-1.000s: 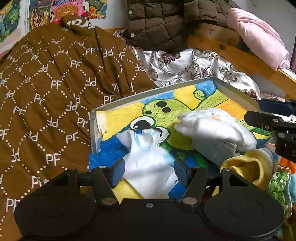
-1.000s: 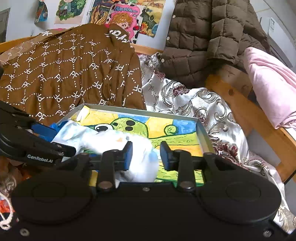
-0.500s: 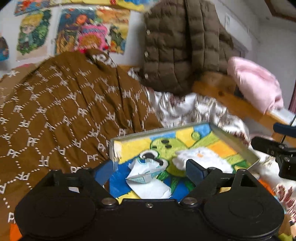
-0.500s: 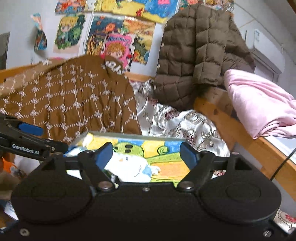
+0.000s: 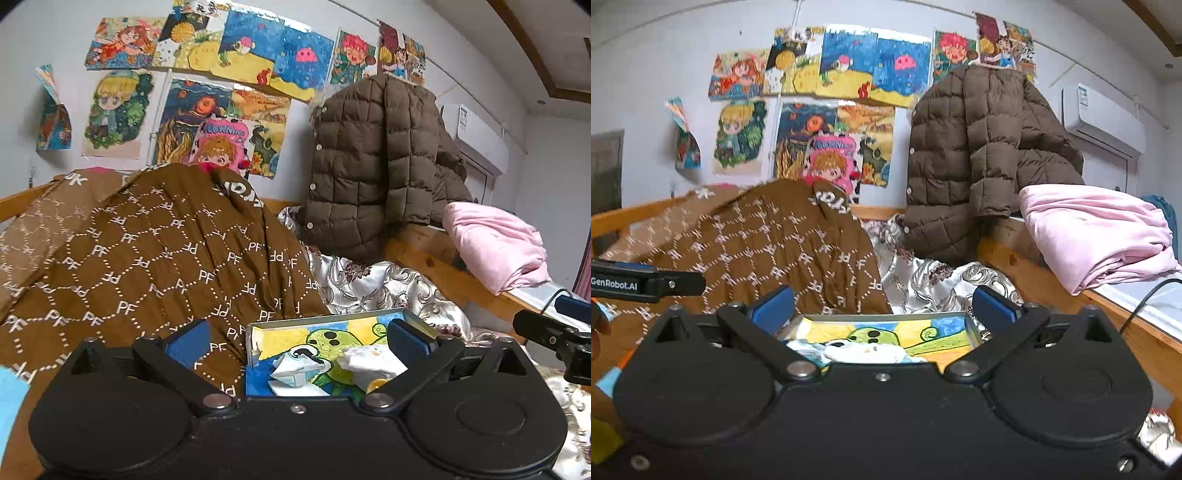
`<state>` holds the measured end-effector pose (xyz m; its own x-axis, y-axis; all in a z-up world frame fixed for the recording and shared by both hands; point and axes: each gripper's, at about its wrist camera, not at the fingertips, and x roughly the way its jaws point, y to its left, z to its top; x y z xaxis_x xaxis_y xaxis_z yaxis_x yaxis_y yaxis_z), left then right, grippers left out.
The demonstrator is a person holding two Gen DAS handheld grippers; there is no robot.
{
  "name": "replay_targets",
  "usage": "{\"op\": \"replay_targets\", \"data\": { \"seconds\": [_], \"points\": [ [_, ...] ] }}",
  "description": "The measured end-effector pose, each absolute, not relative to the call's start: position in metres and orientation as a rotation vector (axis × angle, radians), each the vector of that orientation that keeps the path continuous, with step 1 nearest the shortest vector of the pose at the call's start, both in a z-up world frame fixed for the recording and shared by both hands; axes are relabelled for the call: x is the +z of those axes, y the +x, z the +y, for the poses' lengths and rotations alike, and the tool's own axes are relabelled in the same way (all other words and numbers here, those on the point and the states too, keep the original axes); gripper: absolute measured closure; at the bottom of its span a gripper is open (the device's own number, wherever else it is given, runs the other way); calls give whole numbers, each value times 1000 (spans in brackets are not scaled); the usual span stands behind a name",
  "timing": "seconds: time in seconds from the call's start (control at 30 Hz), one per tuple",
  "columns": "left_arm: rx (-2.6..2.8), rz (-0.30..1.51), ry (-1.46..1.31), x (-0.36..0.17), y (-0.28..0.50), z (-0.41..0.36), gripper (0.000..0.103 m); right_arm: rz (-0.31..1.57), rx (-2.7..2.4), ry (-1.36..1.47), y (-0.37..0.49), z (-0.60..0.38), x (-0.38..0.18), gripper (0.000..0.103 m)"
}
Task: Organize soft objects
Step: 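Move both tools back toward the remaining pile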
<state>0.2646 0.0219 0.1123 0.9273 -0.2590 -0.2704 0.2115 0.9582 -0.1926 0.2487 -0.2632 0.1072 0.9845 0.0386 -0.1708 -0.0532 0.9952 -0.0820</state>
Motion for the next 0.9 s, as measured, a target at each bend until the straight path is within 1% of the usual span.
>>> {"op": "replay_targets", "data": {
  "seconds": [0.23,0.5,0.67,0.9],
  "points": [
    [-212,282,-202,120,200,28,1,127,60,-39,189,-264,116,1],
    [-189,277,-157,118,136,29,1,119,94,-15,110,-261,104,1],
    [-178,297,-195,92,110,38,1,131,103,-24,81,-258,87,1],
    [-129,386,-207,34,86,55,1,177,109,-59,48,-246,54,1]
  ]
}}
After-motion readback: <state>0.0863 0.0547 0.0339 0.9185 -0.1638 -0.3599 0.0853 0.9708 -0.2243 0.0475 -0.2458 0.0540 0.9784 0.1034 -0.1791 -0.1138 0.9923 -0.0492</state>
